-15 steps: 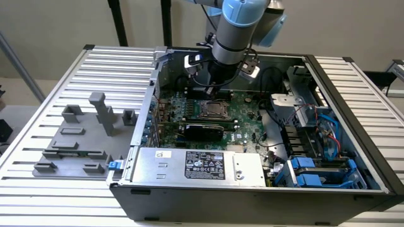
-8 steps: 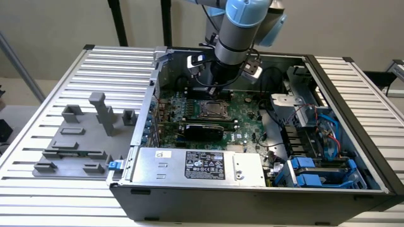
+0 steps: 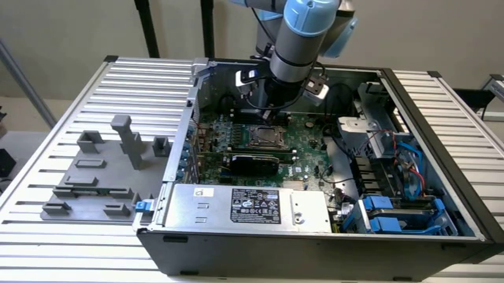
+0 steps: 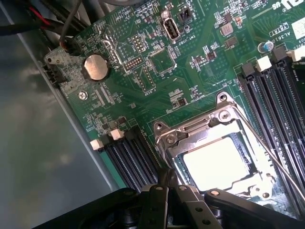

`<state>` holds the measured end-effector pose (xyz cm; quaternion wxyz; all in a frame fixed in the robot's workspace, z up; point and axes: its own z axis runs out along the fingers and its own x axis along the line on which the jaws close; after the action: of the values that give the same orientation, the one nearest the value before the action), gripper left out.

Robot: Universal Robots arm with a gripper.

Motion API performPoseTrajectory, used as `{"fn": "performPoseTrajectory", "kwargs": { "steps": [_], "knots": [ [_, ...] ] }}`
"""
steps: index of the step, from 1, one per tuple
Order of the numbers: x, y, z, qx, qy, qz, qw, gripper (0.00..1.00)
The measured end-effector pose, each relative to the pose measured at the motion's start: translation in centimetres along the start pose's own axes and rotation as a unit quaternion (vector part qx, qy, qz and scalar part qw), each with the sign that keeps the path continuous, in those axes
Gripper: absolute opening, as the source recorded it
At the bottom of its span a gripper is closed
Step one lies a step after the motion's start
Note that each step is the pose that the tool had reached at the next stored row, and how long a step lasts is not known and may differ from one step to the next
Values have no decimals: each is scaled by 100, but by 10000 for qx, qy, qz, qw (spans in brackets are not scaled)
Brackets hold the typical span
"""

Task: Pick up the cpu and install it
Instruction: 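Install the first cpu locking lever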

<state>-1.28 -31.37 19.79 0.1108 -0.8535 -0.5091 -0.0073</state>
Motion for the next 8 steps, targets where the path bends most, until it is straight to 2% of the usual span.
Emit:
{"fn": "performPoseTrajectory", "kwargs": {
  "steps": [8],
  "knots": [
    [11, 38, 3, 1, 3, -1, 10000, 11]
  ]
}}
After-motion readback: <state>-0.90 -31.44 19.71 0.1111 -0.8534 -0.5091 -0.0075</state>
